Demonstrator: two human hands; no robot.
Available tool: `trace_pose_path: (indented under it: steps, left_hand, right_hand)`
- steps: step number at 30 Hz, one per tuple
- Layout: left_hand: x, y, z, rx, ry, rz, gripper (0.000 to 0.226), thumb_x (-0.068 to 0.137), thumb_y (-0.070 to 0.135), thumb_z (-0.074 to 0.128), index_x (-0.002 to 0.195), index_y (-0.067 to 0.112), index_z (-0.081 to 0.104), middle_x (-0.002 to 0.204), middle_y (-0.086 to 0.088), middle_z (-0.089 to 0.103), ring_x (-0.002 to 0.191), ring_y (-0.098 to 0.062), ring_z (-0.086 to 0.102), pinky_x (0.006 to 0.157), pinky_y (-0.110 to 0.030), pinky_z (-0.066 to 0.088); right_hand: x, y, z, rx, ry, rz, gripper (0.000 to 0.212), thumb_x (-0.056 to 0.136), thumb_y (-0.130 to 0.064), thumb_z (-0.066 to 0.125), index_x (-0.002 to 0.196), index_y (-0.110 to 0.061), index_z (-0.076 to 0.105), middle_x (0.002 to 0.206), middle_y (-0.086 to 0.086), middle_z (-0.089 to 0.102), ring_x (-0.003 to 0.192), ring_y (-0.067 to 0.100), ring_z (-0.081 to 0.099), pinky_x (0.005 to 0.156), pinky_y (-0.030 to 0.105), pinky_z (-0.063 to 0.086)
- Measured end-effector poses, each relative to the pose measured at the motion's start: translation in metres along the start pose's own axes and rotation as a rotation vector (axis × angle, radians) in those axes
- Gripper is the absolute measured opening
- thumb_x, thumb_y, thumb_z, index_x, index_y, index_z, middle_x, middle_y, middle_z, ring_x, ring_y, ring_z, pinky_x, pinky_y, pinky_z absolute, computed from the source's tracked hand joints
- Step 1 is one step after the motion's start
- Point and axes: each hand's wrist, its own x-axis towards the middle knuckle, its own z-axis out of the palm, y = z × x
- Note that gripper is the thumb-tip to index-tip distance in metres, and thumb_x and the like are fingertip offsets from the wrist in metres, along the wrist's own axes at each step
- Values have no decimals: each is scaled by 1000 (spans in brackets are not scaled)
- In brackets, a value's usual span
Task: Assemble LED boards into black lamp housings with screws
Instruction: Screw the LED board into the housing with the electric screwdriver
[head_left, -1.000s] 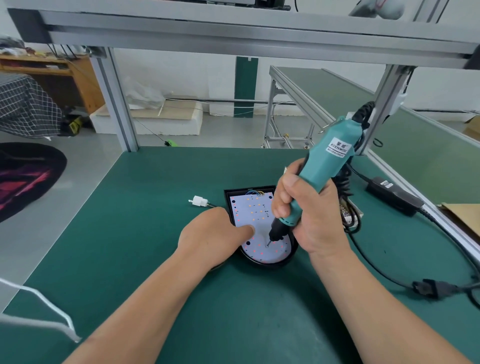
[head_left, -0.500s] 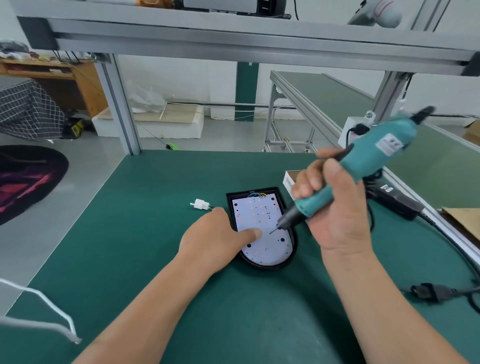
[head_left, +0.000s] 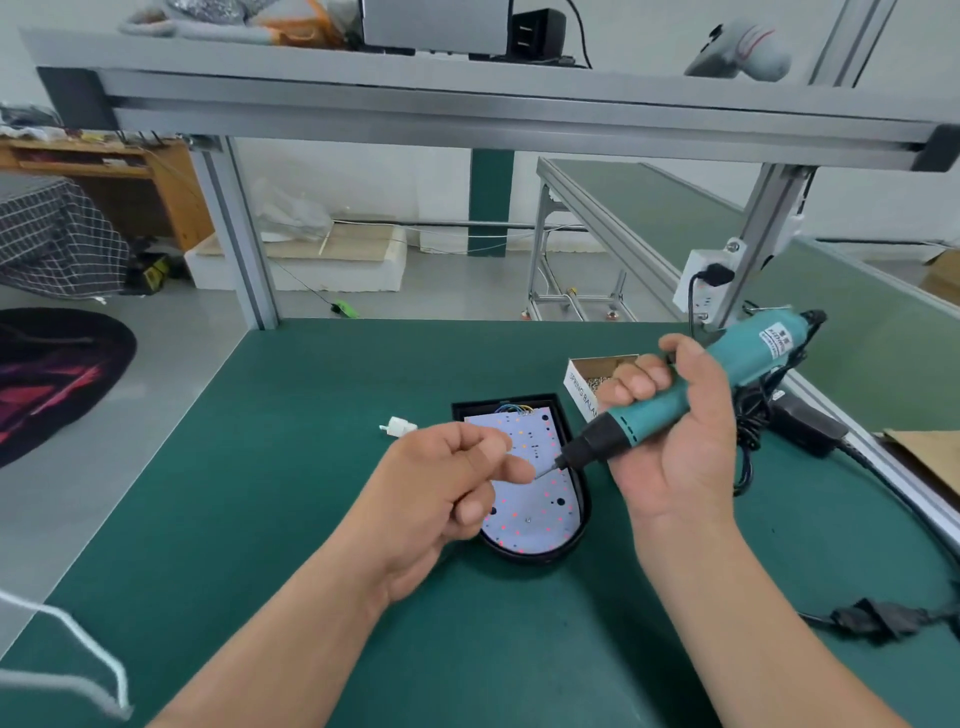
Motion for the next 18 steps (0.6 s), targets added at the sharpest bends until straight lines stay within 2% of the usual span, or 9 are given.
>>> trace_pose_path:
  steps: [3,6,9,11,13,18]
  left_hand:
    - [-3,-7,5,0,-30,7,15,104,13,65,109,2,75,95,-15,76,47,-10,38,45,-18,29]
    - [-4,-11,6,-24,-82,7,19,105,9,61,112,8,80,97,-16,78,49,-10,38,47,-17,32]
    - [-4,-11,7,12,-145,11,19,104,6,62,115,9,77,106,-20,79,47,-9,36,48,-19,29]
    - [-5,-12,9,48,-161,24,23,97,13,66,119,9,73,110,-20,79,45,-9,35,50,-21,27]
    - [-5,-13,10,65,-159,32,30,92,19,67,121,9,69,111,-20,78,43,-9,35,51,-23,26]
    - [-6,-14,10,68,-182,56,25,91,19,66,115,12,71,109,-20,78,42,-9,33,51,-23,29]
  right_hand:
    - [-2,-6,5,64,-7,-13,9,101,-18,58,92,-17,58,72,-5,40,61,11,44,61,25,45]
    - [-3,-11,8,93,-8,-38,11,100,-19,59,90,-16,60,72,-5,40,60,11,44,60,26,46]
    - [-4,-11,10,92,-18,-40,10,99,-19,60,89,-16,61,71,-5,41,60,11,45,60,26,46]
    - [-5,-9,11,79,-27,-36,9,98,-19,62,90,-17,60,71,-5,41,59,12,45,60,26,46]
    - [-6,-7,11,65,-25,-30,9,98,-19,61,89,-17,60,70,-4,42,59,12,45,60,26,46]
    - [-6,-6,9,47,-22,-27,10,99,-18,60,89,-17,59,70,-4,42,59,11,45,59,25,46]
